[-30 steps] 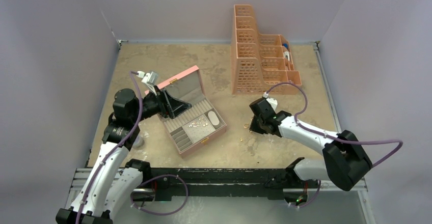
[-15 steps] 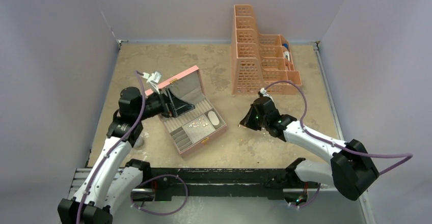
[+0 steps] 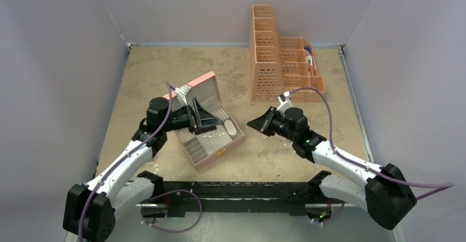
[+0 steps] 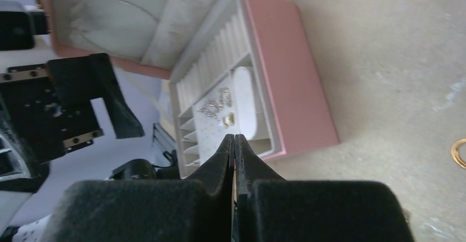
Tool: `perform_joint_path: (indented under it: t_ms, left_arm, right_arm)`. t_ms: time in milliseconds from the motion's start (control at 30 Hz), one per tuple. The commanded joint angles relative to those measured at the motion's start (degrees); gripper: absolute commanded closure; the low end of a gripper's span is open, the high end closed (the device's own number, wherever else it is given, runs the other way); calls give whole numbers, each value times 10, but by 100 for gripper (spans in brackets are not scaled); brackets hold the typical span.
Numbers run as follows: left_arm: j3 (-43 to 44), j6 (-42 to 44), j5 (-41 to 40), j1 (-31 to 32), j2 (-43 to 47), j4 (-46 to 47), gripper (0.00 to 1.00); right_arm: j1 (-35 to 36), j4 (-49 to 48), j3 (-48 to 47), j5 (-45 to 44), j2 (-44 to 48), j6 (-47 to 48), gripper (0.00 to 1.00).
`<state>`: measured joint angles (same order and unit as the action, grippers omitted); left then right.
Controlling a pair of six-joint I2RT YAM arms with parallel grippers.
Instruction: Organize the mixed jewelry
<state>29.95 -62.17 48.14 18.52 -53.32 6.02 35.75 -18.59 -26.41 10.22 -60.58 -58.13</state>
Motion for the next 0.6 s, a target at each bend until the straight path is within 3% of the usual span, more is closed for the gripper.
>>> perform_joint_path:
  t_ms: [0,233,367,567]
  left_arm:
    - [-18,-132,-37,54,-31,97,18]
    - [-22,-231,-158,131,-114,177,20]
    - [-25,-297,-183,151,-153,235,23]
    - [-14,-324,-216,166,-175,278,26]
  right_arm:
    - [3,-131,8,40,8,-22,100]
    - [3,-216,19,68,-8,-52,100]
    - [3,-254,34,71,-9,-74,100]
    - [3,-267,41,72,-12,-77,100]
